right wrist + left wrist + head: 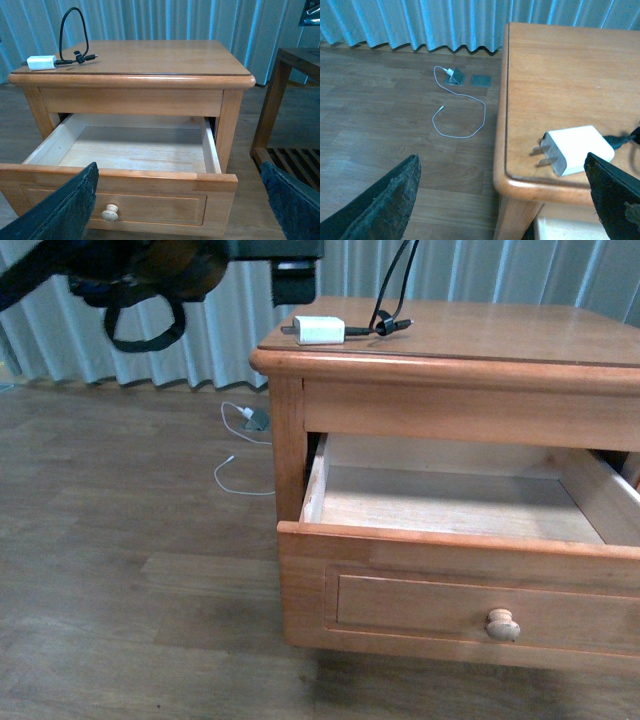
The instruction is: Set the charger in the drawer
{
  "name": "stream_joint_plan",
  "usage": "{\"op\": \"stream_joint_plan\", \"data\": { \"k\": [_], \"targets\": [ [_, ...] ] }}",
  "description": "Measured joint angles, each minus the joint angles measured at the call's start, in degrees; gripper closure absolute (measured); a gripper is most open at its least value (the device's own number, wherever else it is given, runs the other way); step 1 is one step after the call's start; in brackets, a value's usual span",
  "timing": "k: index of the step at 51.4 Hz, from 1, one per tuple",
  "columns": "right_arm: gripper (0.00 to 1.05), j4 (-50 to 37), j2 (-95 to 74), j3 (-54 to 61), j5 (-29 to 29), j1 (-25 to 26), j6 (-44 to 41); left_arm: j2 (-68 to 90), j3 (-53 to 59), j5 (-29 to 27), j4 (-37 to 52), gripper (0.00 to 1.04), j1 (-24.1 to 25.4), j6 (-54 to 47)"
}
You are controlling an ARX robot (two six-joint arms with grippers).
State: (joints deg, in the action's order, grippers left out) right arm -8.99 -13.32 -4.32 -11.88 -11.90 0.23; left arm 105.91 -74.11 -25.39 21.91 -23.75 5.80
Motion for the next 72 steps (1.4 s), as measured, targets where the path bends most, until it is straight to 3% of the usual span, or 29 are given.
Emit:
{"op": "stream_joint_plan", "data": {
  "k": [22,59,67,72],
  "targets": [
    [0.08,0.00,0.00,0.00,-0.02,0.00,0.00,17.68,-21.79,-5.79,-5.51,0.06,-3.37,3.74],
    [0.08,0.00,0.00,0.00,0.00,0.00,0.00,22.84,-26.53,-7.17,-7.69,0.06,-4.83,2.43],
    [0.08,0.00,0.00,0.00,0.00,0.00,0.00,22.84,-26.53,-7.21,-7.72,0.31,-4.57,2.38],
    [0.08,0.00,0.00,0.00,0.00,-0.02,0.00,22.84,-26.53,-7.06,-7.89,0.36,-4.39,2.40]
  ]
}}
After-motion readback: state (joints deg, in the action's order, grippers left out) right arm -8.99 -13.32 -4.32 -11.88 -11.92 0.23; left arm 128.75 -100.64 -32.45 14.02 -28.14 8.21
